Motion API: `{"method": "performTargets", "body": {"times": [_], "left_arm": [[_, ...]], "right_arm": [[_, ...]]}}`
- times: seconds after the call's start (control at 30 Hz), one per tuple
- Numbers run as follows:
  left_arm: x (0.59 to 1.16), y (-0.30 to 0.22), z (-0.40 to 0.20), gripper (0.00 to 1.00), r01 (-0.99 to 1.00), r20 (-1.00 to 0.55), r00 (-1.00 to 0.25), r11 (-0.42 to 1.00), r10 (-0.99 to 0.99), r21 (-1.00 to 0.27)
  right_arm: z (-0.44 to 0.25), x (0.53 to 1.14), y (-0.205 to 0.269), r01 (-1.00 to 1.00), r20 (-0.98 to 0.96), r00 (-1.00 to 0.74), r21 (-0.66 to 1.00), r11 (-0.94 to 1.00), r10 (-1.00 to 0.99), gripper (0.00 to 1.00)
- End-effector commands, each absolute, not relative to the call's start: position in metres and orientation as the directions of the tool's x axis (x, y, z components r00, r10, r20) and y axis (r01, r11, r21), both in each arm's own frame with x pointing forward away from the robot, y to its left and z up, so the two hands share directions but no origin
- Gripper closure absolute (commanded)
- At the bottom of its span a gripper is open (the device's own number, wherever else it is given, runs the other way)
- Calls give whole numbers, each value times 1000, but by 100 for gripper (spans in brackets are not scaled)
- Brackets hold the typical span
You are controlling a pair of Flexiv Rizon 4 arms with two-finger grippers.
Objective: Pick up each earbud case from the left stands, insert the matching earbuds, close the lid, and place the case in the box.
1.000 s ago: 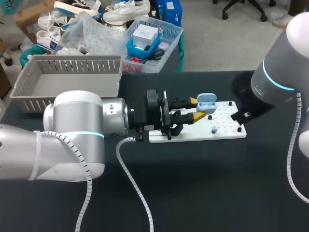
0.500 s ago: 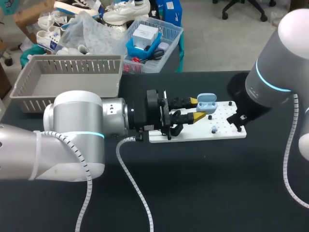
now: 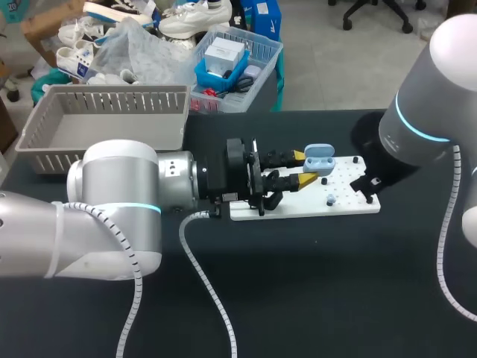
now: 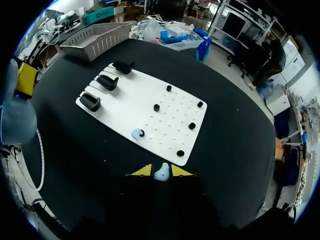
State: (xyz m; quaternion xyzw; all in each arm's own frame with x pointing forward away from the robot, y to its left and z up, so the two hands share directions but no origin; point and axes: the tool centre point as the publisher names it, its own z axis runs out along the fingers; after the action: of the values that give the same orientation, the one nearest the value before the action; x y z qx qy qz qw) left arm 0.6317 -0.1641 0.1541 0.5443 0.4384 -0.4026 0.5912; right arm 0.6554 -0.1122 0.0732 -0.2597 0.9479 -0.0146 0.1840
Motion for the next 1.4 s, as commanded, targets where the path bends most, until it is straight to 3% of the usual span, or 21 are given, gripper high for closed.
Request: {"method": "performTargets", "body": {"times": [0.03, 0.37, 0.67, 1.4], "left_arm": [[629, -165, 153, 100, 946, -954, 299, 133, -1, 296], [629, -165, 153, 100, 946, -954, 299, 133, -1, 296], [629, -165, 153, 100, 946, -954, 299, 133, -1, 296], [629, -165, 153, 100, 946, -954, 299, 133, -1, 296]], "right_arm": [[74, 653, -112, -483, -346, -797, -128, 866, -495, 100], [81, 639, -131, -344, -320, -872, -141, 928, -372, 100], [105, 607, -140, -117, -339, -930, -99, 988, -144, 100], [169, 556, -92, 350, -376, -863, 35, 936, 337, 100]]}}
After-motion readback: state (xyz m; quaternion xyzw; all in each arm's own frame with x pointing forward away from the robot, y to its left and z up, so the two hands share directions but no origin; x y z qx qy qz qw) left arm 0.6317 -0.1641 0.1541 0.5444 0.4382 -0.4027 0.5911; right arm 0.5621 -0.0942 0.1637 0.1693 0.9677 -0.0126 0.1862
